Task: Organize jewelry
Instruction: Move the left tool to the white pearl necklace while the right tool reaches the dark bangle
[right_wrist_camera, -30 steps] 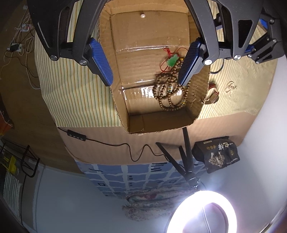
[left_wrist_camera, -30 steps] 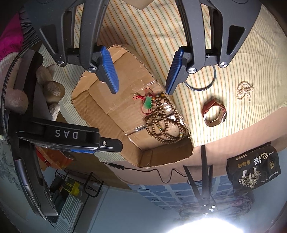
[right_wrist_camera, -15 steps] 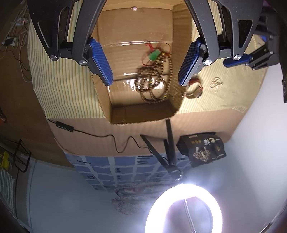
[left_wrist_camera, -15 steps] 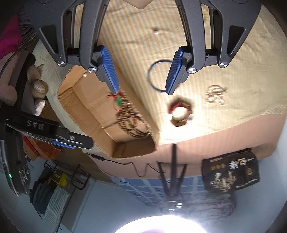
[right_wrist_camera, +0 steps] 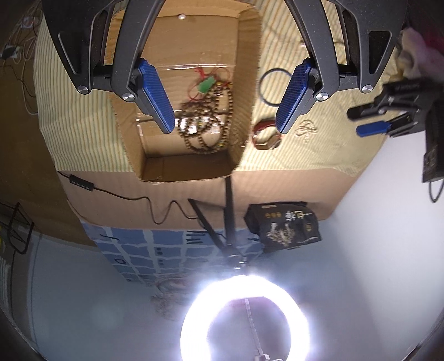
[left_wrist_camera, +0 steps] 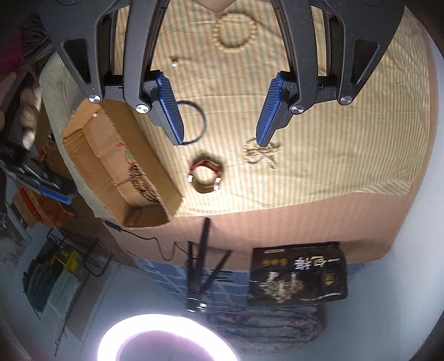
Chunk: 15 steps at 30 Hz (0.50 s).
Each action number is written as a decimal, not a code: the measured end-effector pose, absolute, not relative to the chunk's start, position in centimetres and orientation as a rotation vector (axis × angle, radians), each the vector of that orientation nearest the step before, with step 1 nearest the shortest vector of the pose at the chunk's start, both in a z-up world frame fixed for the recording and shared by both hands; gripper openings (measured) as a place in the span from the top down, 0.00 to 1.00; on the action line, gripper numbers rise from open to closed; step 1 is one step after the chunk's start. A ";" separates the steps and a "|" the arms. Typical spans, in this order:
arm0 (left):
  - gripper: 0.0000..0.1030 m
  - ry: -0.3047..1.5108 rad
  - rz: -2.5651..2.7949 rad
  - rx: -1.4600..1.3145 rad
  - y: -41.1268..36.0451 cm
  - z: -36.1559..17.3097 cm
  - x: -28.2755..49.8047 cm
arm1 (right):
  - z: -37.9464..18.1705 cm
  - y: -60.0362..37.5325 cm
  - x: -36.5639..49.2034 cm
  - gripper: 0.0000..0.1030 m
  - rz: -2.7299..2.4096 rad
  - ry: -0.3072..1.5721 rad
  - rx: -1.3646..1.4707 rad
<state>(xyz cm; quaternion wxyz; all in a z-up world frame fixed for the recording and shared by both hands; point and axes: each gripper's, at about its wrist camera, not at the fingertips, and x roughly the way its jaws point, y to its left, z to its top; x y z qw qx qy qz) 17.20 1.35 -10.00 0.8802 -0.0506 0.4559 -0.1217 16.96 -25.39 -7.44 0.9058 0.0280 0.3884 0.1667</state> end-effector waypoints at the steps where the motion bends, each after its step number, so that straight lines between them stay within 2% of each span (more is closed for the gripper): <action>1: 0.46 0.951 -0.246 -0.107 1.7 -10.1 17.3 | -7.4 -24.9 16.6 0.27 0.361 0.801 0.058; 9: 0.46 0.982 -0.245 -0.138 3.6 -11.6 18.5 | -8.1 -19.7 14.0 0.27 0.493 0.807 -0.016; 15: 0.46 0.995 -0.280 -0.120 3.6 -12.6 19.0 | -10.9 -16.3 12.7 0.27 0.493 0.875 -0.085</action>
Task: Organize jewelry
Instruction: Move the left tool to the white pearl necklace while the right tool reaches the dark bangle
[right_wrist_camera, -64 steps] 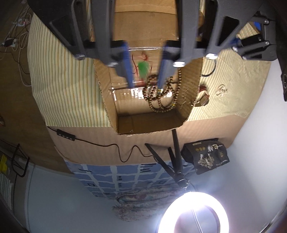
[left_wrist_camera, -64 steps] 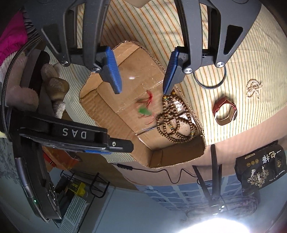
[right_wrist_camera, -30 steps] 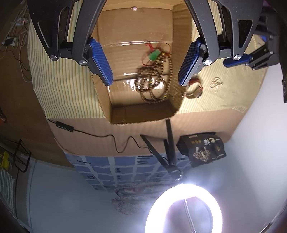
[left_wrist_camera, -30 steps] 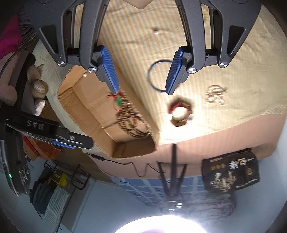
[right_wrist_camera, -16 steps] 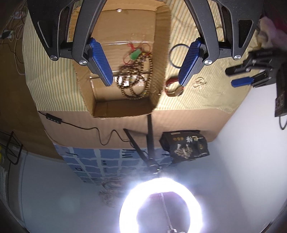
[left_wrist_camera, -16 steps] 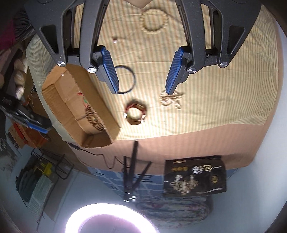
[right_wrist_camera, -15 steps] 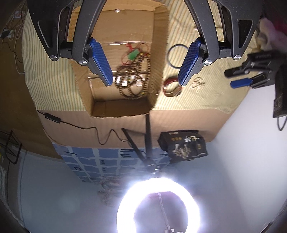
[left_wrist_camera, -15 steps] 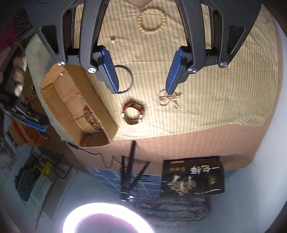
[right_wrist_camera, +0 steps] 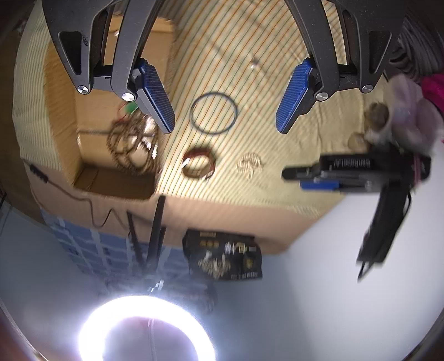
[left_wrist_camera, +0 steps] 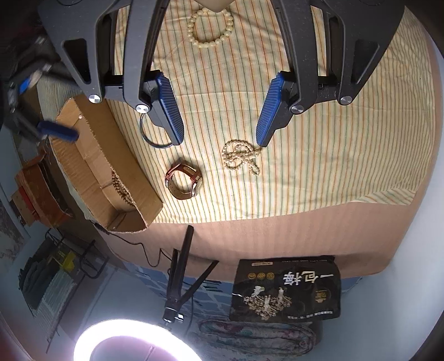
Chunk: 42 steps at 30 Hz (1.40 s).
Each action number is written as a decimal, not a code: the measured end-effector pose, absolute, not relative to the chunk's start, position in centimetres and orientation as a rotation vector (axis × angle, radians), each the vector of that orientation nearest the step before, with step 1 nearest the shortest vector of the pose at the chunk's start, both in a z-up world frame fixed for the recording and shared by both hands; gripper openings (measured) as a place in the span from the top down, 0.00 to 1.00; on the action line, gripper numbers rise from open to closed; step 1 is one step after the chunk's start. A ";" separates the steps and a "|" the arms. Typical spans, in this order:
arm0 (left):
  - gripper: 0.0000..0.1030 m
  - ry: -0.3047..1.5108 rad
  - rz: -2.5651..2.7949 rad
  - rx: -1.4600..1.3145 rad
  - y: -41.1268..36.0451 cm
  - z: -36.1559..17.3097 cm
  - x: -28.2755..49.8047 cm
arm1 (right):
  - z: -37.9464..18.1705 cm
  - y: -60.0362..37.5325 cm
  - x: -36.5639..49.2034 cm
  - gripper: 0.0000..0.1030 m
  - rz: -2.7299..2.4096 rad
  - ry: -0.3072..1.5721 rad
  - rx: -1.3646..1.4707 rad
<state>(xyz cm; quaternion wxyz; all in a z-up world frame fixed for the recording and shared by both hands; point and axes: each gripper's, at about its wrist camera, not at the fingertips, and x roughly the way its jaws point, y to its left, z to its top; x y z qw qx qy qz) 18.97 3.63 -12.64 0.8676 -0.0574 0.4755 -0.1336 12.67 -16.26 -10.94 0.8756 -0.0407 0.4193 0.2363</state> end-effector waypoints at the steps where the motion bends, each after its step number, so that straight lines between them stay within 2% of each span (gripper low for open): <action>1: 0.46 0.996 -0.289 -0.115 3.6 -12.8 19.1 | -11.5 -16.0 12.5 0.27 0.485 0.893 -0.076; 7: 0.46 1.010 -0.338 -0.064 3.2 -14.4 19.8 | -14.2 -15.0 11.3 0.27 0.390 0.939 0.001; 18: 0.46 1.019 -0.384 -0.058 4.2 -18.0 21.5 | -17.4 -13.4 11.8 0.27 0.240 0.943 -0.024; 28: 0.46 0.988 -0.429 -0.051 4.2 -19.3 22.1 | -16.7 -12.1 11.0 0.27 0.157 0.854 -0.083; 42: 0.46 0.997 -0.459 -0.061 3.9 -21.3 23.3 | -20.6 -11.6 13.1 0.27 0.017 0.942 -0.026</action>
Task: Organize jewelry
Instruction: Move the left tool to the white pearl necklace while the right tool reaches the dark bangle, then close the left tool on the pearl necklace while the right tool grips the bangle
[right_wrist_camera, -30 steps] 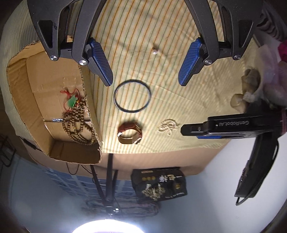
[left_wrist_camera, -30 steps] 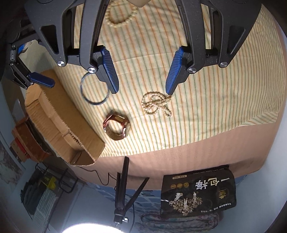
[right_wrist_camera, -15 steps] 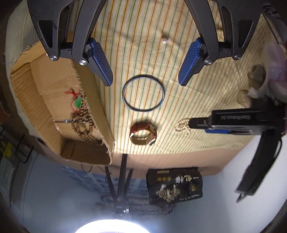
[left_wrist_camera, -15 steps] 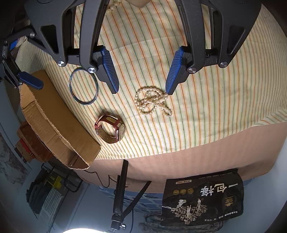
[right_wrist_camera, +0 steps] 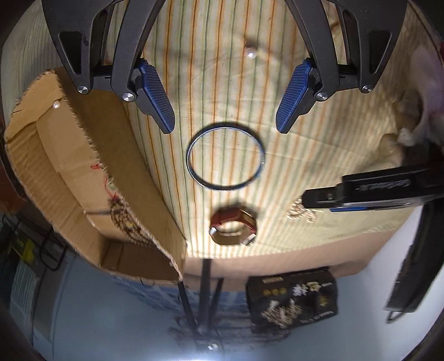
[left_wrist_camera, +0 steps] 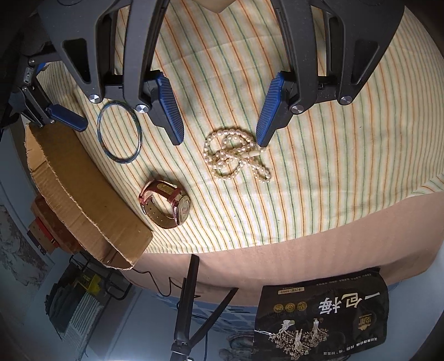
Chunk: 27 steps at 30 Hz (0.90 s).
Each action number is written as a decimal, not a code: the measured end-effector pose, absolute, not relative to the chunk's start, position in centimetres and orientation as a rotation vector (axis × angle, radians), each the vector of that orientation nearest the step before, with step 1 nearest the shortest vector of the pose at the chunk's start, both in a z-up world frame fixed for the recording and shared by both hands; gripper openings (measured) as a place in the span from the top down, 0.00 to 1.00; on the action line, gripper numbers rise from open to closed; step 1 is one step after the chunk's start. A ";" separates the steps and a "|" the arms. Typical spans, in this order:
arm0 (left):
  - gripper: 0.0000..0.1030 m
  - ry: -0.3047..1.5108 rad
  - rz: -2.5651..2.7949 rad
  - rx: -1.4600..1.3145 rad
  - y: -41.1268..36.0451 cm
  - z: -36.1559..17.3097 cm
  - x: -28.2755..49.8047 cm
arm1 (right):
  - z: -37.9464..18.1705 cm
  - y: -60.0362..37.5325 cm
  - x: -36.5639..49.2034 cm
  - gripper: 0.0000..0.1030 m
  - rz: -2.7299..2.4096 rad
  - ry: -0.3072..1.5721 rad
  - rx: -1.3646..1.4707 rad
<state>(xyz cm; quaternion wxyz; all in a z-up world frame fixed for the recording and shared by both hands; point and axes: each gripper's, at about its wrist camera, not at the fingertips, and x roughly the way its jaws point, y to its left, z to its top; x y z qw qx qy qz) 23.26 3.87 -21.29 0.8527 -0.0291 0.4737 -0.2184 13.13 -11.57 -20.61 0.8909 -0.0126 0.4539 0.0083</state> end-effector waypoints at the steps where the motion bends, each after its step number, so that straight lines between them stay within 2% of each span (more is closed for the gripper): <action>1: 0.46 0.995 -0.459 -0.060 3.8 -21.3 23.4 | -20.8 -11.6 13.4 0.27 0.011 0.946 -0.027; 17: 0.46 0.977 -0.414 0.003 2.3 -22.0 25.1 | -22.1 -11.1 15.3 0.22 -0.017 0.940 -0.034; 19: 0.50 0.972 -0.404 0.002 2.4 -22.3 25.3 | -22.2 -11.0 15.6 0.21 -0.019 0.940 -0.037; 27: 0.81 0.957 -0.372 -0.013 3.2 -22.4 25.7 | -22.3 -10.6 16.4 0.21 -0.011 0.923 -0.048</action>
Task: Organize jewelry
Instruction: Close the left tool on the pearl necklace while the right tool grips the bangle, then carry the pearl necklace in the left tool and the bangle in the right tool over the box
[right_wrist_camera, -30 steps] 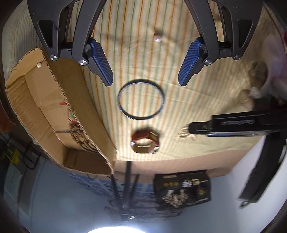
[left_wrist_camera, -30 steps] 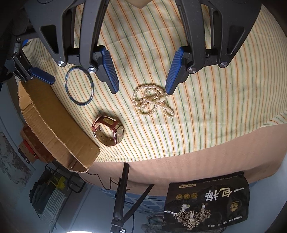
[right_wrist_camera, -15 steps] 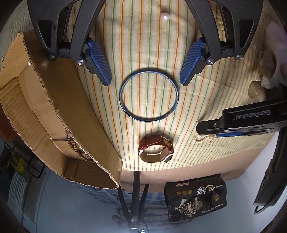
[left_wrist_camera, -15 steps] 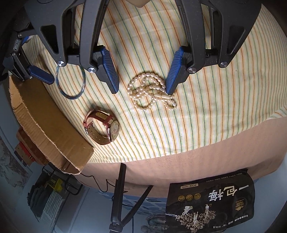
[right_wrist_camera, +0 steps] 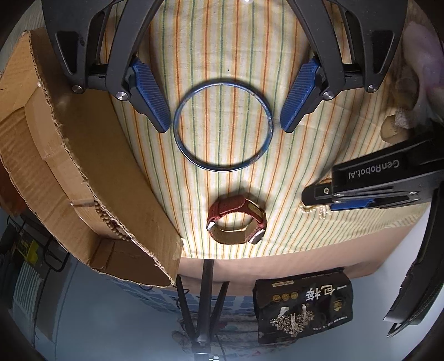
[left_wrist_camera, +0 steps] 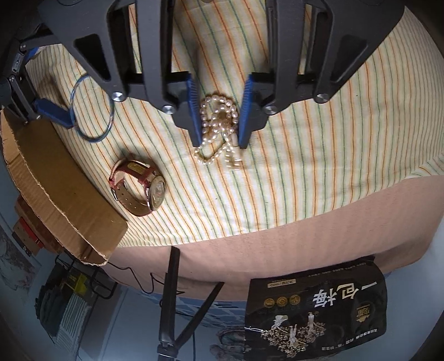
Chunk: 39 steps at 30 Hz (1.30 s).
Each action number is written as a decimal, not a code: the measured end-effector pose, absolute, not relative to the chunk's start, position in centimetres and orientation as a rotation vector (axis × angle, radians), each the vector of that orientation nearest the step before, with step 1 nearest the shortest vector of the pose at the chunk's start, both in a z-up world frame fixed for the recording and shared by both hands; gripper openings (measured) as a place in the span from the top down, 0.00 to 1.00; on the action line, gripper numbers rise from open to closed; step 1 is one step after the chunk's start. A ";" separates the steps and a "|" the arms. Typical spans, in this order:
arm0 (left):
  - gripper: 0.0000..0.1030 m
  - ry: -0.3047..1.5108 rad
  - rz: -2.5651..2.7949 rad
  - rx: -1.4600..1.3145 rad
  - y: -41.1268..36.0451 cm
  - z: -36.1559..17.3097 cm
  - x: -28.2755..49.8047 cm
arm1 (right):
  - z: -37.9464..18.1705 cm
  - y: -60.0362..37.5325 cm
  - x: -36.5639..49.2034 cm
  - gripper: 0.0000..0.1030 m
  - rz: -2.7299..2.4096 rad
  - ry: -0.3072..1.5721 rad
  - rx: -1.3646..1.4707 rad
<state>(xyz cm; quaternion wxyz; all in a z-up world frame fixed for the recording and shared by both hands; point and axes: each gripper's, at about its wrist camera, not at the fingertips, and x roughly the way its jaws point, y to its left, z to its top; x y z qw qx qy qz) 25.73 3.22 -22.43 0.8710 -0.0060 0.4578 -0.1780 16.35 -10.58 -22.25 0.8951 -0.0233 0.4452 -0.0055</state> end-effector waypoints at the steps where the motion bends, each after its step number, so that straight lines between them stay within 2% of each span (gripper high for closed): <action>1: 0.84 0.958 -0.369 -0.018 3.3 -22.4 25.8 | -22.2 -10.6 16.3 0.25 -0.003 0.920 -0.045; 2: 0.89 0.959 -0.368 -0.023 3.4 -22.4 25.8 | -22.1 -10.6 16.2 0.30 0.012 0.915 -0.043; 16: 0.91 0.981 -0.352 -0.059 4.9 -20.5 24.3 | -21.0 -10.3 15.1 0.31 0.095 0.884 -0.045; 39: 0.91 0.896 -0.380 -0.064 1.5 -10.8 19.3 | -13.4 -16.5 10.7 0.31 0.124 0.791 0.015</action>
